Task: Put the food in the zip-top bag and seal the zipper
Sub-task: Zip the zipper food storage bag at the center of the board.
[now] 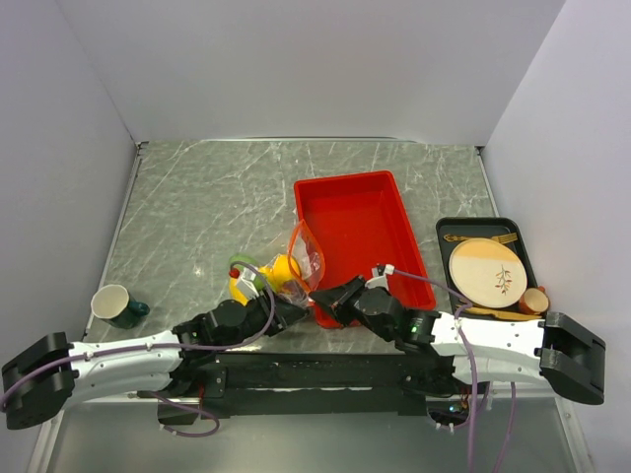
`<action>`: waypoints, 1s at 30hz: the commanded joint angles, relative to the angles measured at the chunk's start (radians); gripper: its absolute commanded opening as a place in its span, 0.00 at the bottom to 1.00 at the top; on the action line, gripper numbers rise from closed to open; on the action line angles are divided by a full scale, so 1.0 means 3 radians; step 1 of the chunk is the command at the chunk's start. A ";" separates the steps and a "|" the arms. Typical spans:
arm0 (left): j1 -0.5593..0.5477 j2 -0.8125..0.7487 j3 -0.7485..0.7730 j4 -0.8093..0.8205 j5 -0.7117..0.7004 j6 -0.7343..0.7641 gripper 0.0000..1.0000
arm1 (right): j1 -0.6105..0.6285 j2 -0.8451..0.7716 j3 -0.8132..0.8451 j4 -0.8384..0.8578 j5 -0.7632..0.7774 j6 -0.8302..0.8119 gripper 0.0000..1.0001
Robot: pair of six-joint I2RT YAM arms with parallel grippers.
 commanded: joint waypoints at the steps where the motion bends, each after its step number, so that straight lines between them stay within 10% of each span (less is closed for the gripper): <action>1: -0.0028 -0.0094 0.0150 0.0287 -0.0148 -0.0020 0.44 | 0.0060 -0.0053 -0.0030 0.0143 0.0054 0.0010 0.00; 15: -0.0043 -0.0228 0.0012 0.0358 -0.0409 -0.0209 0.46 | 0.0127 -0.0058 -0.0030 0.0091 -0.0043 -0.0005 0.00; 21: -0.0053 -0.0151 0.0063 0.0313 -0.0429 -0.0240 0.35 | 0.0132 -0.0063 -0.0030 0.0092 -0.0023 0.0015 0.00; 26: -0.0058 -0.0151 0.0068 0.0267 -0.0455 -0.0275 0.02 | 0.0132 -0.0094 -0.0056 0.0051 0.0023 0.0051 0.00; 30: -0.0069 -0.0151 0.0068 0.0287 -0.0450 -0.0230 0.01 | 0.0132 -0.0094 -0.0046 0.0030 0.0023 0.0051 0.00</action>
